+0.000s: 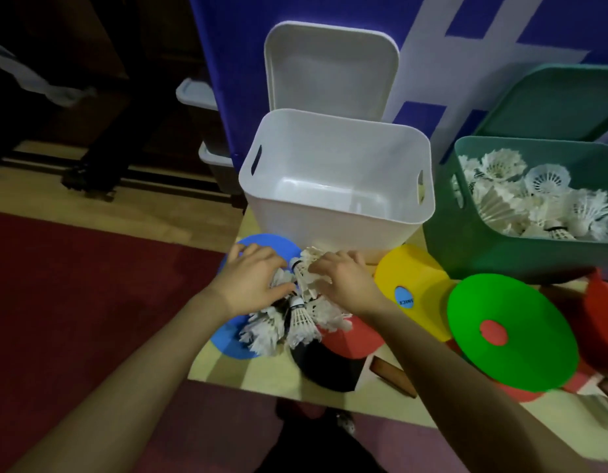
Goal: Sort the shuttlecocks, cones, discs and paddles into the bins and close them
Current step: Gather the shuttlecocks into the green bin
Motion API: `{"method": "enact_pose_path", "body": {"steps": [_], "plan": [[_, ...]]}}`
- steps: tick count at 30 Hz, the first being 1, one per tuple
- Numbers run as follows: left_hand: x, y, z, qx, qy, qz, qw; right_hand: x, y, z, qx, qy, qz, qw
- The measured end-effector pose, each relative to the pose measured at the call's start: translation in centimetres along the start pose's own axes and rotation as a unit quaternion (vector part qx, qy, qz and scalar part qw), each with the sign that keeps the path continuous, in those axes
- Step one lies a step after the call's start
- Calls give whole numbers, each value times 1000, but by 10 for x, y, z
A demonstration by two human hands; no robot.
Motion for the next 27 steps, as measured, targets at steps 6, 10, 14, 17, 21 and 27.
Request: {"method": "enact_pose_path", "body": {"steps": [6,10,14,17,21,27], "plan": [[6,-22,20,86,5,32,996,-2,4,-18,-196,2,10,981],[3,-35,39,73,43,75,994,-2,-14,-36,-257,54,19,965],[3,-39,49,-44,14,97,994,-3,-39,-27,-253,74,41,964],[2,-37,49,-119,35,106,987,-5,-54,-26,-265,74,60,960],[-3,-27,35,-199,5,87,976,-3,-66,-40,-297,60,53,951],[-39,-6,-12,-321,-38,131,937,-10,-77,-82,-368,67,50,926]]}}
Point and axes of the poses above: each hand's wrist, its own y-axis towards the middle knuckle, its own z-axis out of the palm, x = y × z, the point moved 3 cm from there along y, towards the middle knuckle, and after that the axes turned 4 degrees about -x, right-handed, at the moved point
